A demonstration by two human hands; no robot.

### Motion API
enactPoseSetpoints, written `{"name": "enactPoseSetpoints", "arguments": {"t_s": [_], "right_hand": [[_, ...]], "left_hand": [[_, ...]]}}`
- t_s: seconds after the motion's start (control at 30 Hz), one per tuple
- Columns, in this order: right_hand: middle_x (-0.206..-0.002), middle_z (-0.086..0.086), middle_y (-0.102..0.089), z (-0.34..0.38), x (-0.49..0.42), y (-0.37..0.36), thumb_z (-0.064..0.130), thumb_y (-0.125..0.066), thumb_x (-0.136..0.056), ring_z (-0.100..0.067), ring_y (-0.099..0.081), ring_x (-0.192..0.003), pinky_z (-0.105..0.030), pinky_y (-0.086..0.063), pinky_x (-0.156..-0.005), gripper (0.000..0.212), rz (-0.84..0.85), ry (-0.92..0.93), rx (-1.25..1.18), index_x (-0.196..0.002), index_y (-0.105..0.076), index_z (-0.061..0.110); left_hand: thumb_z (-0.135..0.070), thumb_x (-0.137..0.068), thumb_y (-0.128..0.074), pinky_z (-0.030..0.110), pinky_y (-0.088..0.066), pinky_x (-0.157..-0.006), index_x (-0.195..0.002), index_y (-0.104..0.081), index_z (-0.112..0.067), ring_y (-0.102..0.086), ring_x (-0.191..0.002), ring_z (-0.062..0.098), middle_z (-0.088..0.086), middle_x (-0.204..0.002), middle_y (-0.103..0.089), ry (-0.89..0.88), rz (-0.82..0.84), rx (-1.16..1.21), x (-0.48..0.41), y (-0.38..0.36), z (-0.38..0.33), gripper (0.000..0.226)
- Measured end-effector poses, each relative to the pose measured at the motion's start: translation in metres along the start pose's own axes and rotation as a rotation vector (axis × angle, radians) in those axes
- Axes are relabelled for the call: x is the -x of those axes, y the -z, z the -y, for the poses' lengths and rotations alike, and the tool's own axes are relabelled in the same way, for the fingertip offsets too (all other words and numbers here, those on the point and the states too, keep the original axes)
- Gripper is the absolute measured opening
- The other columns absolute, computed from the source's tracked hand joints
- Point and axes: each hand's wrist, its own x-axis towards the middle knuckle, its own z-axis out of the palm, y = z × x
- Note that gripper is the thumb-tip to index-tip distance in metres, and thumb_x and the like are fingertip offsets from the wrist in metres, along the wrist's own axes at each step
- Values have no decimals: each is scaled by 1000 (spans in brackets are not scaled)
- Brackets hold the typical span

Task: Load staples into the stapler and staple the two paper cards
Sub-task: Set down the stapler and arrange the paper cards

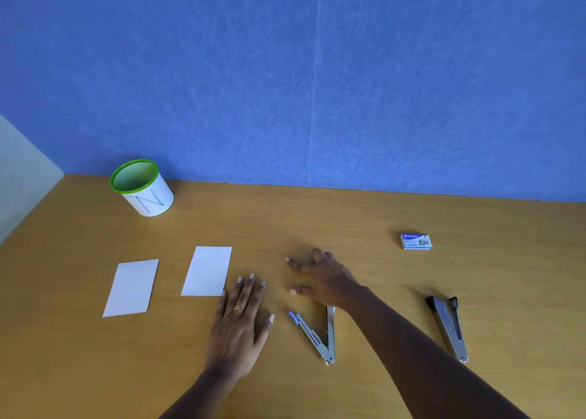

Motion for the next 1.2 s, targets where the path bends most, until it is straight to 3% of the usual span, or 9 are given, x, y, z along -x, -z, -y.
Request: {"name": "enactPoseSetpoints", "arguments": {"t_s": [0.1, 0.23, 0.37, 0.53, 0.7, 0.8, 0.93, 1.07, 1.2], "right_hand": [[-129, -5, -34, -11, 4, 2, 47, -54, -87, -21, -32, -124, -33, -35, -102, 60, -14, 7, -106, -141, -27, 44], [-104, 1, -32, -23, 10, -1, 36, -56, -89, -22, -44, -113, -26, -40, -93, 53, -141, -48, -216, -139, -38, 35], [-99, 1, -37, -36, 17, -9, 18, -56, -91, -13, -43, -90, -20, -38, -84, 44, -258, -106, -386, -134, -49, 25], [-95, -1, -46, -45, 34, -14, -1, -52, -87, -11, -46, -83, -16, -37, -79, 36, -360, -173, -573, -120, -61, 11], [-88, -3, -58, -49, 57, -24, -4, -55, -84, -10, -51, -73, -2, -37, -62, 23, -410, -236, -645, -103, -66, 4], [-83, -3, -61, -48, 71, -29, -4, -55, -84, -11, -52, -71, -5, -39, -60, 16, -407, -254, -656, -90, -67, 5], [-86, -3, -64, -44, 90, -35, 3, -59, -85, -11, -55, -75, -15, -43, -65, 9, -403, -287, -641, -90, -67, 5], [-80, 3, -62, -38, 107, -41, 10, -65, -83, -4, -51, -69, -8, -37, -57, 3, -390, -310, -589, -82, -65, 13], [-78, 3, -62, -31, 120, -48, 11, -67, -81, -6, -51, -69, -8, -36, -56, 8, -376, -347, -569, -77, -62, 16]], "left_hand": [[-54, -96, -11, 28, -7, -113, -140, -36, -20, -25, -138, 16, 2, -147, -41, 14, 3, 4, 1, 1, -1, 62], [-53, -97, -12, 27, -7, -113, -140, -39, -19, -26, -137, 16, 3, -147, -42, 47, 7, 16, 8, 2, 0, 61], [-53, -97, -12, 27, -5, -113, -138, -42, -18, -27, -136, 17, 4, -145, -44, 90, 4, 23, 23, 3, 2, 62], [-55, -96, -10, 27, -4, -113, -137, -44, -19, -28, -135, 18, 5, -144, -45, 154, 11, 27, 45, 4, 3, 65], [-58, -94, -8, 32, -10, -111, -137, -43, -20, -30, -133, 20, 6, -142, -48, 212, 19, -9, 64, 4, 4, 67], [-60, -94, -8, 36, -19, -106, -138, -42, -21, -34, -132, 21, 6, -141, -49, 246, 27, -22, 72, 3, 4, 68], [-60, -93, -5, 38, -27, -107, -136, -45, -21, -48, -128, 25, 5, -141, -49, 277, 51, -33, 79, 3, 6, 71], [-64, -91, -1, 44, -36, -104, -138, -45, -20, -45, -131, 25, 4, -144, -46, 259, 42, -16, 79, 3, 9, 78], [-66, -87, 5, 45, -33, -106, -139, -44, -19, -41, -135, 26, 5, -147, -42, 218, 32, 5, 79, 4, 12, 85]]}}
